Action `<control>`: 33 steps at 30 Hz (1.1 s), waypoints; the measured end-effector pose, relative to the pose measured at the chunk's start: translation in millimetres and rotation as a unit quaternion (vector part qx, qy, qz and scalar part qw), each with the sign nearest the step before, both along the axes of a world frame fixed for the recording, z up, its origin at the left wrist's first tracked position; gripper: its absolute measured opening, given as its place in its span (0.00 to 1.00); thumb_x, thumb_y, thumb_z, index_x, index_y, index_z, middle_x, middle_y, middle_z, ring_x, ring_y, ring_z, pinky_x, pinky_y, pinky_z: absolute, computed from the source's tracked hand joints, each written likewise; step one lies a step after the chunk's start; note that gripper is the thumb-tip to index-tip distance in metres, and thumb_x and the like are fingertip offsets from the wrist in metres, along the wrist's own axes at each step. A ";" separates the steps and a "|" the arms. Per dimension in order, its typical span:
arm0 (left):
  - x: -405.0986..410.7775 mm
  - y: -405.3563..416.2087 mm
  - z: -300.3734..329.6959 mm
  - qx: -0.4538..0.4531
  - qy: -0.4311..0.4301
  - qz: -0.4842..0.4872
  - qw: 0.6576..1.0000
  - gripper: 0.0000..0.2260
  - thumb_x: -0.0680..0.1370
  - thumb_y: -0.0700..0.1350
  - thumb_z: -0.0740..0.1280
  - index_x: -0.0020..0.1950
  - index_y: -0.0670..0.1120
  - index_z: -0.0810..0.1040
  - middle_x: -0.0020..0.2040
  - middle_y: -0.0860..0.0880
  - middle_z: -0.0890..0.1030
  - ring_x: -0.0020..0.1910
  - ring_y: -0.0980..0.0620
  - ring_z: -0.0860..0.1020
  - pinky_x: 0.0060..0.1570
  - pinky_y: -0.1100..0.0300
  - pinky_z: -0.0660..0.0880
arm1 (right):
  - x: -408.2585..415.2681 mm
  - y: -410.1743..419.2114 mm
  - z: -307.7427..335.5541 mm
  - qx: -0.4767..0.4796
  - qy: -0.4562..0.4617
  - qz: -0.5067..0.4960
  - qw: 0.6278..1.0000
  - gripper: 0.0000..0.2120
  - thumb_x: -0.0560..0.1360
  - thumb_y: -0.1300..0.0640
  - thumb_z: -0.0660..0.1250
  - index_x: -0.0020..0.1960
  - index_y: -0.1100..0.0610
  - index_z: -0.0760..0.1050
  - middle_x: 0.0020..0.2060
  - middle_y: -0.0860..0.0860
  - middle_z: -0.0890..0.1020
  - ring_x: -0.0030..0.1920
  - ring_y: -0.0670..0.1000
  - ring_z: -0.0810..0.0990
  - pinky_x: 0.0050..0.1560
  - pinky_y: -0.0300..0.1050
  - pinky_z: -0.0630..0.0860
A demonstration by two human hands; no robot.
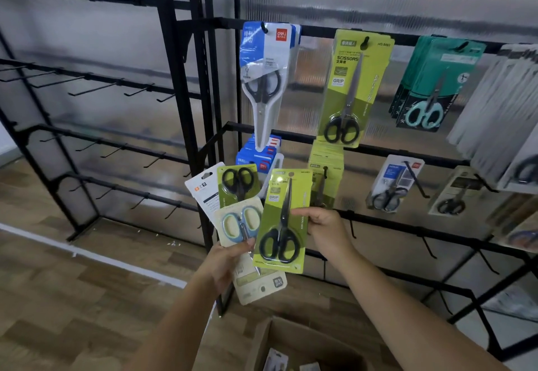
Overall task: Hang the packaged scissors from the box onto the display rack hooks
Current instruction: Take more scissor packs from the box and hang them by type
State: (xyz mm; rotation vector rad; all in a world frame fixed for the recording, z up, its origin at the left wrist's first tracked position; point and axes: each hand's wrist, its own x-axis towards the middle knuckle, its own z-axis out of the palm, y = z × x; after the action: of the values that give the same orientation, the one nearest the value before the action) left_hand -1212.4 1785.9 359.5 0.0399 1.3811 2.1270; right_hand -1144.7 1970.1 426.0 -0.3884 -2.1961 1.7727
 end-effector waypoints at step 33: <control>4.6 -13.2 -22.8 -0.052 0.014 -0.048 0.997 0.13 0.61 0.36 0.72 0.46 0.40 0.84 0.46 0.41 0.84 0.44 0.43 0.84 0.39 0.54 0.80 | -37.6 27.2 -8.4 -0.218 -0.168 0.029 0.961 0.17 0.73 0.56 0.70 0.60 0.56 0.72 0.49 0.54 0.81 0.45 0.53 0.80 0.42 0.44 0.74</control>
State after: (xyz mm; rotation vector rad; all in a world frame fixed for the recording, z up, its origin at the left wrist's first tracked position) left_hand -1207.8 1772.7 336.7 0.0940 1.4748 1.9807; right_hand -1182.3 1997.3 417.6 -0.7801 -2.0164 2.3774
